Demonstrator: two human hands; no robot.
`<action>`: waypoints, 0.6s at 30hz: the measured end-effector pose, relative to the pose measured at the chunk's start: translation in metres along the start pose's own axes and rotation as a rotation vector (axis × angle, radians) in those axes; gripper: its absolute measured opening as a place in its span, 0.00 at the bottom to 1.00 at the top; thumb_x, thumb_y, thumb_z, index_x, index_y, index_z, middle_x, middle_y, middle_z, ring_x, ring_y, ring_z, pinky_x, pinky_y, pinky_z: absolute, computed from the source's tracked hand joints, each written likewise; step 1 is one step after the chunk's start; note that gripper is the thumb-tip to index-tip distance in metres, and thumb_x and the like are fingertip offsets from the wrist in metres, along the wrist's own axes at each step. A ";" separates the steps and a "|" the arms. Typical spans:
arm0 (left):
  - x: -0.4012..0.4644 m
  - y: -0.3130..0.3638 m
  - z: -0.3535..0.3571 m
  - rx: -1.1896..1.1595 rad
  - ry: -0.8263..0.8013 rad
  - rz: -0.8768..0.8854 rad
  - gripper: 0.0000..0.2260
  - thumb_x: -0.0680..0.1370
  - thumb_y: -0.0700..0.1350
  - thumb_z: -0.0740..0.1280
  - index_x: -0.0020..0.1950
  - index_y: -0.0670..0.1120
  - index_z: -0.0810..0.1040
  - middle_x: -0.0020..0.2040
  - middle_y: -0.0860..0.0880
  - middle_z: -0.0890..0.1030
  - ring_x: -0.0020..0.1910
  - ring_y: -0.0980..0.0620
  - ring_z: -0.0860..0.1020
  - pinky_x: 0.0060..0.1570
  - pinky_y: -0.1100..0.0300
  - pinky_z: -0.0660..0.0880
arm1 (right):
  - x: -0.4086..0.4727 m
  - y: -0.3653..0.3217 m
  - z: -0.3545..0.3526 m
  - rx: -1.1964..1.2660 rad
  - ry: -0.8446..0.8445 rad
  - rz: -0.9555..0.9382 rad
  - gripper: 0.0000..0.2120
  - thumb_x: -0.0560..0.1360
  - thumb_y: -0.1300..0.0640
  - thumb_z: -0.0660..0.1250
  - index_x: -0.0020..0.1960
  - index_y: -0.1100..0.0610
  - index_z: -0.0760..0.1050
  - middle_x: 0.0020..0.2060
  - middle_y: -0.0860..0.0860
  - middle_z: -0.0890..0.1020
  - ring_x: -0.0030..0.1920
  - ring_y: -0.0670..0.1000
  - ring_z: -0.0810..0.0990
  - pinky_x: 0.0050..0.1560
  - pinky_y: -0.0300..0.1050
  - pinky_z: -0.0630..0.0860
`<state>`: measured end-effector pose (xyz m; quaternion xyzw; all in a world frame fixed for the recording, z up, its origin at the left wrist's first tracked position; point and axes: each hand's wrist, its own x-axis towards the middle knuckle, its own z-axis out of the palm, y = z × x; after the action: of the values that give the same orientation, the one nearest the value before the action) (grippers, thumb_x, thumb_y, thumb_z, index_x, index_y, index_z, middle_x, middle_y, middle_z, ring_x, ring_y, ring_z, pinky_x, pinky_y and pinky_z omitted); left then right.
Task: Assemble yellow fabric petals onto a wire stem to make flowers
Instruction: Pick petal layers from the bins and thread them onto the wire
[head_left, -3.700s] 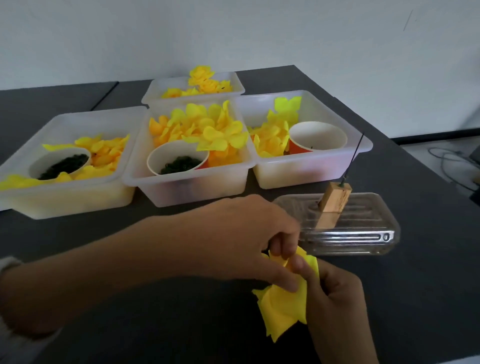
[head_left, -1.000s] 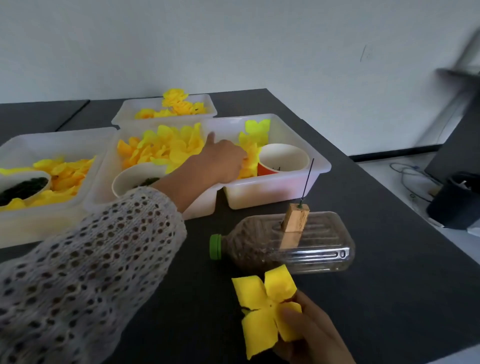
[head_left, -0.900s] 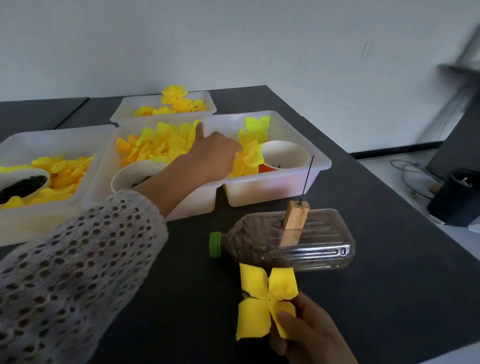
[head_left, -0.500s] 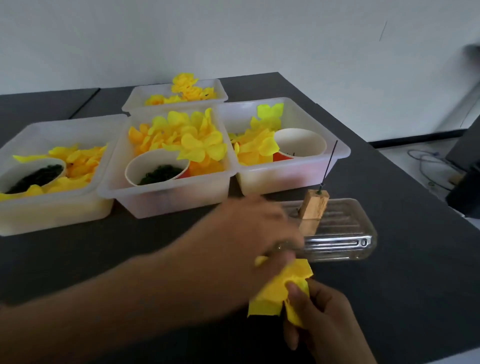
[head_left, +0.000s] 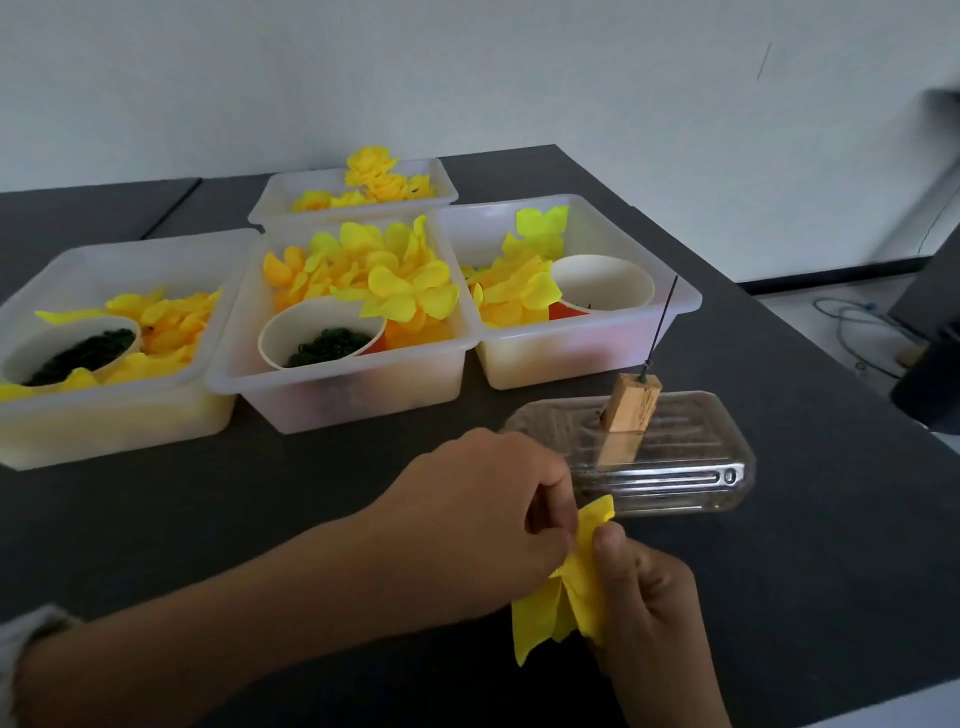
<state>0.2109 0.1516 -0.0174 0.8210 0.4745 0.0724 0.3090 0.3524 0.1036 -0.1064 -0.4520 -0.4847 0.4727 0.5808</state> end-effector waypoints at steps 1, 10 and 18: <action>0.002 0.002 -0.001 -0.011 -0.033 -0.013 0.01 0.76 0.52 0.68 0.46 0.57 0.79 0.44 0.61 0.80 0.44 0.65 0.78 0.42 0.68 0.76 | 0.000 0.001 -0.001 -0.004 0.010 -0.014 0.30 0.64 0.24 0.62 0.22 0.49 0.67 0.19 0.49 0.66 0.22 0.40 0.64 0.25 0.32 0.61; 0.064 -0.006 -0.080 0.042 0.561 -0.032 0.08 0.75 0.42 0.67 0.38 0.51 0.80 0.39 0.54 0.82 0.38 0.59 0.79 0.40 0.67 0.72 | -0.008 0.004 -0.017 -0.029 0.141 0.014 0.27 0.69 0.55 0.73 0.18 0.50 0.61 0.18 0.48 0.64 0.21 0.41 0.64 0.23 0.34 0.60; 0.150 -0.052 -0.109 0.271 0.777 -0.015 0.06 0.78 0.42 0.63 0.53 0.47 0.78 0.52 0.48 0.82 0.52 0.45 0.78 0.51 0.48 0.76 | -0.009 0.001 -0.021 0.044 0.020 0.389 0.16 0.76 0.59 0.64 0.30 0.59 0.78 0.19 0.59 0.70 0.17 0.50 0.68 0.19 0.37 0.63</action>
<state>0.2089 0.3418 0.0137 0.7624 0.5672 0.3116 -0.0035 0.3719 0.0936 -0.1115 -0.5291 -0.3718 0.5821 0.4929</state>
